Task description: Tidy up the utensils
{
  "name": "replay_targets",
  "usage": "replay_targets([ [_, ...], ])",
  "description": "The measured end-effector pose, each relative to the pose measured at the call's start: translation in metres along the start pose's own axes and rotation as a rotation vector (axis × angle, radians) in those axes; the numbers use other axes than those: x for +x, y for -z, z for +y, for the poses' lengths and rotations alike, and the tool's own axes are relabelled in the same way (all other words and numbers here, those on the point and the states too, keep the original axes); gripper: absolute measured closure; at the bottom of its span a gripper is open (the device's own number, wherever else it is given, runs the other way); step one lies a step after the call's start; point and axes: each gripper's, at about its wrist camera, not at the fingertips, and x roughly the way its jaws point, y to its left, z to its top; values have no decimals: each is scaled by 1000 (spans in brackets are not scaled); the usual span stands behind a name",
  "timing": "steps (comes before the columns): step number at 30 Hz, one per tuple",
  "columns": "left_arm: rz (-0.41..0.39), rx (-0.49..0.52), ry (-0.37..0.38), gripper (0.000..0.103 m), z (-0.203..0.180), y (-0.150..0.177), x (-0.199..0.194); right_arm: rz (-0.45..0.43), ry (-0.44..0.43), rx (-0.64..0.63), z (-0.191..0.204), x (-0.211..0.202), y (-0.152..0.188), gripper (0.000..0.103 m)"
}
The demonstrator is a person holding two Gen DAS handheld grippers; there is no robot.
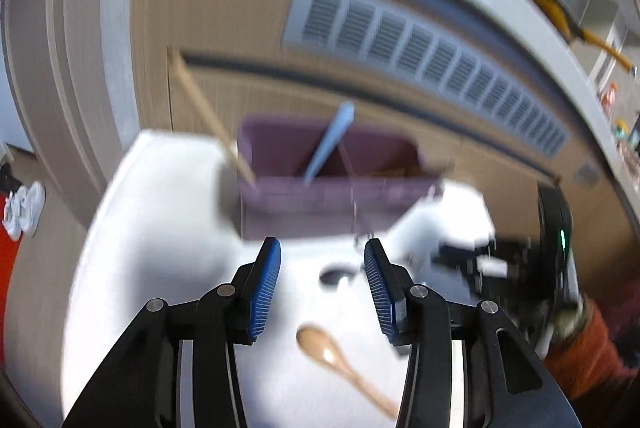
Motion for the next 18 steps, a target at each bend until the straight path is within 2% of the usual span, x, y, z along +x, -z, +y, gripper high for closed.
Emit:
replay_targets([
  [3, 69, -18, 22, 58, 5, 20, 17, 30, 2, 20, -5, 24, -1, 81],
  [7, 94, -20, 8, 58, 14, 32, 21, 47, -37, 41, 6, 39, 2, 79],
  [11, 106, -42, -1, 58, 23, 35, 23, 61, -117, -85, 53, 37, 11, 82],
  [14, 124, -45, 24, 58, 24, 36, 27, 102, -231, -186, 91, 34, 21, 82],
  [18, 146, -15, 40, 58, 17, 34, 40, 107, -242, -258, 113, 24, 30, 82],
])
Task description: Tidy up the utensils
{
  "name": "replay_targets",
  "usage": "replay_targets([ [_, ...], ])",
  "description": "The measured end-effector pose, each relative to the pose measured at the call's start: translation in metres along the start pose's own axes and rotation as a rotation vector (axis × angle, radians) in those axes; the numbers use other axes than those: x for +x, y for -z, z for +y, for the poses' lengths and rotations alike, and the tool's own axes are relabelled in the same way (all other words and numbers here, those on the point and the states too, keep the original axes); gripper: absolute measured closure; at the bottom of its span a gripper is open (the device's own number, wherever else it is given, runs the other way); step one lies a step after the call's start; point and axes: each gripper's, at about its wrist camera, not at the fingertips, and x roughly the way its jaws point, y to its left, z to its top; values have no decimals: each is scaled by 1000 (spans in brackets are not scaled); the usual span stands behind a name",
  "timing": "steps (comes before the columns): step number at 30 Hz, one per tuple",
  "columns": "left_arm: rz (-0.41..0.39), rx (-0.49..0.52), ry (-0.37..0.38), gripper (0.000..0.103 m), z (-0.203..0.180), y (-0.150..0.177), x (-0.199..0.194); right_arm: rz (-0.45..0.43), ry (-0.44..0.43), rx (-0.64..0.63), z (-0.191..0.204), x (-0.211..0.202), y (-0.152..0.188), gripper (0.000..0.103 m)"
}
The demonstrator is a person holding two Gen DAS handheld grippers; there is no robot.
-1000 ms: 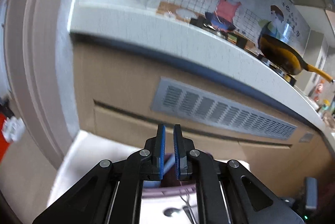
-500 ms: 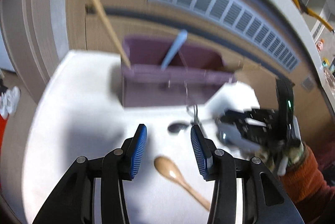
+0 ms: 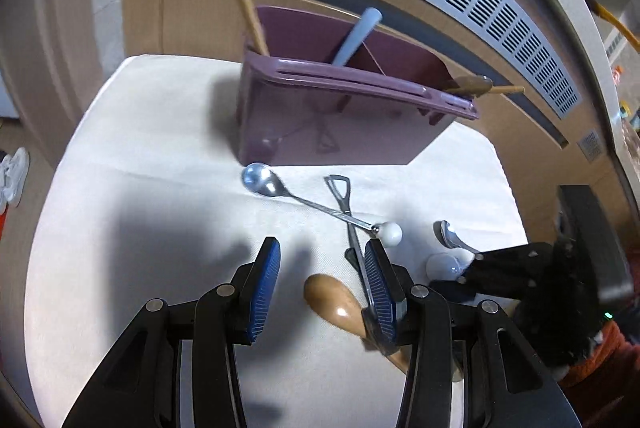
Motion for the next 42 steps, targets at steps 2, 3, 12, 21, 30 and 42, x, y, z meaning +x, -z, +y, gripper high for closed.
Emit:
replay_targets([
  [2, 6, 12, 12, 58, -1, -7, 9, -8, 22, 7, -1, -7, 3, 82],
  [3, 12, 27, 28, 58, -3, -11, 14, -13, 41, 21, -3, -12, 5, 82],
  [12, 123, 161, 88, 58, -13, -47, 80, -47, 140, 135, -29, -49, 28, 82],
  [21, 201, 23, 218, 58, 33, 1, 41, -81, 151, 177, -37, -45, 17, 82],
  [30, 223, 74, 134, 58, 30, 65, -6, -107, 115, 364, -45, 0, -41, 82],
  [42, 161, 135, 14, 57, 27, 70, -28, 10, 232, 309, -23, 56, -82, 86],
])
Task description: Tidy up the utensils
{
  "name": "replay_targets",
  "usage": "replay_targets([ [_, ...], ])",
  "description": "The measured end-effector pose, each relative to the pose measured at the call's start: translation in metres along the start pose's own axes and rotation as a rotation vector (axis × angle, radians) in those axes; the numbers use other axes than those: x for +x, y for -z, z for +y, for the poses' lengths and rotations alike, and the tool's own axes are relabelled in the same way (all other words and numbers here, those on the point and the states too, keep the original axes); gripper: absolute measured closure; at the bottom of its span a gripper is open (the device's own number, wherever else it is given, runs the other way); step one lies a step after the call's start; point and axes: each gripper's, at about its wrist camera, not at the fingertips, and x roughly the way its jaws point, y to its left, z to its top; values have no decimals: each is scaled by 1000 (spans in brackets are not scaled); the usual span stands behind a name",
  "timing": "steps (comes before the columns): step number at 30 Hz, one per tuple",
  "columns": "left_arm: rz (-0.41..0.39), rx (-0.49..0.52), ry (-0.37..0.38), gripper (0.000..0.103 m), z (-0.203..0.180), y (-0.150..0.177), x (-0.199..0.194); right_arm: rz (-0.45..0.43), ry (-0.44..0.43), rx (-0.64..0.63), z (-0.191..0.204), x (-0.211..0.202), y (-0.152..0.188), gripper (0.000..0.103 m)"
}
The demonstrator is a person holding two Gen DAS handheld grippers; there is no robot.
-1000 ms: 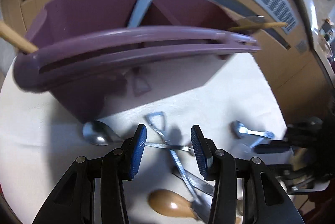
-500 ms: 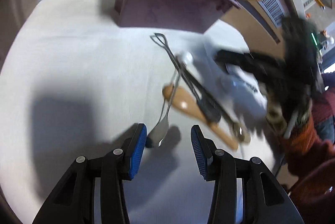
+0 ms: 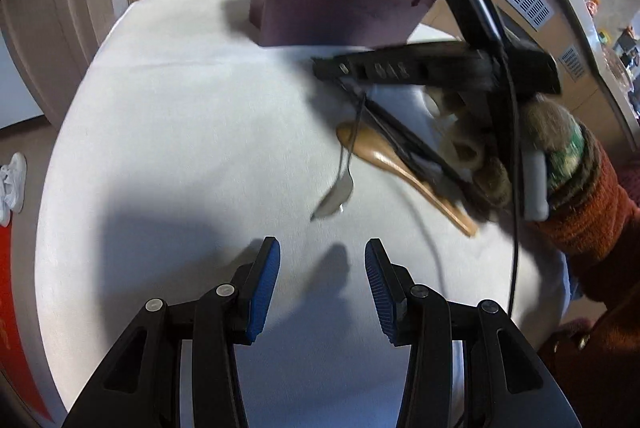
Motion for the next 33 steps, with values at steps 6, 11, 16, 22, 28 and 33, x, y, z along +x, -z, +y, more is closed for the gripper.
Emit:
replay_targets([
  [6, -32, 36, 12, 57, -13, -23, 12, -11, -3, 3, -29, -20, 18, 98],
  [11, -57, 99, 15, 57, -31, -47, 23, -60, 64, 2, -55, -44, 38, 98],
  [16, -82, 163, 74, 57, -38, -75, 30, -106, 10, 33, -84, -72, 60, 93],
  [22, 21, 55, 144, 58, -1, -94, 63, -115, 42, 65, -100, -83, 74, 91],
  [28, 120, 117, 148, 57, -18, -59, 43, -156, 94, 11, -96, -91, 82, 89],
  [33, -44, 216, -19, 58, -61, -66, 25, -201, 103, 11, -99, -95, 83, 89],
])
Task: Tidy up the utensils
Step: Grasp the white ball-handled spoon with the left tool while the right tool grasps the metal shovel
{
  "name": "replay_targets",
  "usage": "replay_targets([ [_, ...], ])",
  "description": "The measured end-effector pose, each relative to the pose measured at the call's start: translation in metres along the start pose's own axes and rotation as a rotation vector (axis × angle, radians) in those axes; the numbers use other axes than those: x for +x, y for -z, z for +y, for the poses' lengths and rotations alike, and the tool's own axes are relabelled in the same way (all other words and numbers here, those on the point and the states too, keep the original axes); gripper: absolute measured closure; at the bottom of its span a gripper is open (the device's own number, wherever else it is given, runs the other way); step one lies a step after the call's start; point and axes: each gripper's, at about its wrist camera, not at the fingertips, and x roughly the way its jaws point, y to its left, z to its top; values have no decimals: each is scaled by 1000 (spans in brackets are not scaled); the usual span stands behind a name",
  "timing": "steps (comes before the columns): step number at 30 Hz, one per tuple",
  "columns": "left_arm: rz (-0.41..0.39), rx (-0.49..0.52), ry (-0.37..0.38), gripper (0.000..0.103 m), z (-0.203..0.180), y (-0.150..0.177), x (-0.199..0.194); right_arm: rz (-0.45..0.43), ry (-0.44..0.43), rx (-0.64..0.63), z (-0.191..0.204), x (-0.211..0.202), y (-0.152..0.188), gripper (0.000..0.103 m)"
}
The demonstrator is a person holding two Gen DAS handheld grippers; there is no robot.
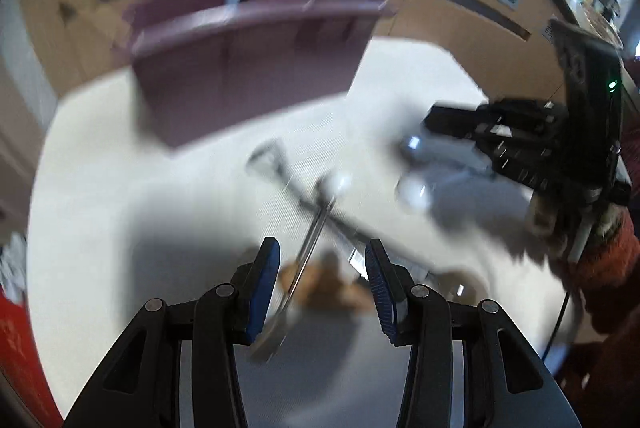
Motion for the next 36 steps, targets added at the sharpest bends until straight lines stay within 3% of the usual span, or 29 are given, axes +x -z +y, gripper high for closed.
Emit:
replay_targets([
  [2, -20, 49, -88, 62, -14, -11, 5, 4, -12, 19, -2, 4, 1, 89],
  [4, 0, 87, -122, 65, -17, -19, 15, 10, -10, 25, -5, 5, 5, 89],
  [9, 64, 117, -121, 74, -23, -29, 43, -10, -1, 46, -15, -2, 11, 89],
  [14, 48, 81, -128, 81, -15, -30, 50, -29, -1, 58, -19, -7, 8, 89],
  [16, 17, 50, -126, 81, -9, -27, 39, -28, 8, 51, -16, -6, 6, 89],
  [19, -90, -83, -133, 81, 20, -5, -4, -30, 2, 25, -5, -9, 3, 89],
  [24, -231, -327, -207, 81, 76, 37, -51, 27, -93, -9, 31, 12, -14, 89],
  [29, -321, -427, -214, 81, 104, 60, -74, 118, -201, 60, 72, 56, -37, 89],
  [34, -357, -465, -169, 81, 110, 68, -72, 179, -151, 102, 93, 88, -47, 87],
  [36, -363, -478, -148, 81, 114, 68, -72, 176, -127, 65, 103, 91, -51, 81],
])
